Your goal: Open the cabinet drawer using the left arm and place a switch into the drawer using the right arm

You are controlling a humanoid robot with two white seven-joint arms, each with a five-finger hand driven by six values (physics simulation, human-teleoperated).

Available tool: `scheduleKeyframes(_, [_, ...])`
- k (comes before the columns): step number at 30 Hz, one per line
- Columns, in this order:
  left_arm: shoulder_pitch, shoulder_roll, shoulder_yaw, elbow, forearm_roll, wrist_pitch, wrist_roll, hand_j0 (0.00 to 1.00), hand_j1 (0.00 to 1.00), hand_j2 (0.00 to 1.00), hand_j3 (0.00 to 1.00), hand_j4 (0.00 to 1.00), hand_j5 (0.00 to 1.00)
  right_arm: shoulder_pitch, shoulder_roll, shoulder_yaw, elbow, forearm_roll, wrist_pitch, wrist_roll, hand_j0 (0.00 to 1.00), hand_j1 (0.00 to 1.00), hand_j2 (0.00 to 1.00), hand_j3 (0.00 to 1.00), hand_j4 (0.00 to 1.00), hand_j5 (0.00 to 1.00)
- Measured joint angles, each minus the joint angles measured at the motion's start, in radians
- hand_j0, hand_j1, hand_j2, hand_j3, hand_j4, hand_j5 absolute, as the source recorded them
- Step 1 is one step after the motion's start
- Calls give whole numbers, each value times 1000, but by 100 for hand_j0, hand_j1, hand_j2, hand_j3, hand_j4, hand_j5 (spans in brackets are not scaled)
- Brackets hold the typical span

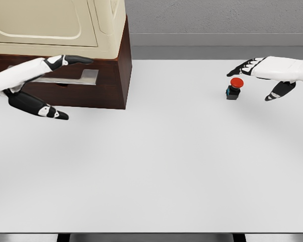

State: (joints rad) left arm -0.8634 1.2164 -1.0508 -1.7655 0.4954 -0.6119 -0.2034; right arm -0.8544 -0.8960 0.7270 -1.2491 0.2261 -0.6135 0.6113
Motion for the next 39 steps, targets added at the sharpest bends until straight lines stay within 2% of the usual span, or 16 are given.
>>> scheduleKeyframes(5, [-3, -11, -11, 1, 2, 0, 2, 100, 100, 100, 100, 100, 100, 2, -1, 0, 33, 0, 0, 0, 100, 100, 100, 100, 100, 100])
scheduleKeyframes(7, [-66, -13, -10, 0, 3, 0, 18, 100, 100, 100, 100, 100, 100, -3, -1, 3, 51, 0, 0, 0, 100, 100, 100, 100, 100, 100])
scheduleKeyframes(9, [-83, -12, -10, 0, 3, 0, 7, 100, 100, 100, 100, 100, 100, -8, -2, 4, 69, -1, 0, 0, 100, 100, 100, 100, 100, 100])
scheduleKeyframes(11, [-104, -11, -10, 0, 3, 0, -69, 92, 92, 92, 92, 92, 92, -9, 3, 6, 84, -1, 0, 0, 100, 100, 100, 100, 100, 100])
scheduleKeyframes(12, [-108, -8, -10, 0, 2, 0, -126, 92, 92, 92, 92, 92, 92, -9, 6, 7, 90, -1, 0, 0, 100, 100, 100, 100, 100, 100])
scheduleKeyframes(14, [-169, 14, -9, 0, 5, 0, -254, 94, 94, 94, 94, 94, 94, -11, 29, 8, 115, -1, 0, 0, 100, 100, 100, 100, 100, 100])
scheduleKeyframes(15, [-174, 23, -9, 0, 7, -1, -297, 93, 93, 93, 93, 93, 93, -12, 45, 9, 129, 0, 0, 0, 100, 100, 100, 100, 100, 100])
scheduleKeyframes(19, [-218, 14, -7, 0, 10, 14, -379, 94, 94, 94, 94, 94, 94, -28, 87, 9, 162, 2, 0, 0, 100, 100, 100, 100, 100, 100])
scheduleKeyframes(21, [-221, 8, -5, 0, 22, 70, -393, 95, 95, 95, 95, 95, 95, -49, 120, 10, 197, 8, 0, 0, 100, 100, 100, 100, 100, 100])
scheduleKeyframes(25, [-229, 9, 4, 0, 100, 251, -404, 95, 95, 95, 95, 95, 95, -84, 177, 21, 280, 25, 1, 0, 100, 100, 100, 100, 100, 100])
scheduleKeyframes(26, [-229, 10, 5, 1, 111, 297, -404, 100, 100, 100, 100, 100, 100, -94, 191, 24, 306, 35, 1, 0, 100, 100, 100, 100, 100, 100])
scheduleKeyframes(29, [-227, 9, 6, 1, 128, 387, -401, 100, 100, 100, 100, 100, 100, -98, 229, 32, 363, 82, 0, 0, 100, 100, 100, 100, 100, 100])
scheduleKeyframes(33, [-215, 4, 6, 2, 130, 474, -388, 100, 100, 100, 100, 100, 100, -106, 255, 48, 387, 110, 0, 0, 98, 98, 98, 98, 98, 98])
scheduleKeyframes(39, [-215, -7, 8, 22, 125, 502, -382, 100, 100, 100, 100, 100, 100, -118, 276, 54, 405, 120, 0, 0, 98, 98, 98, 98, 98, 98])
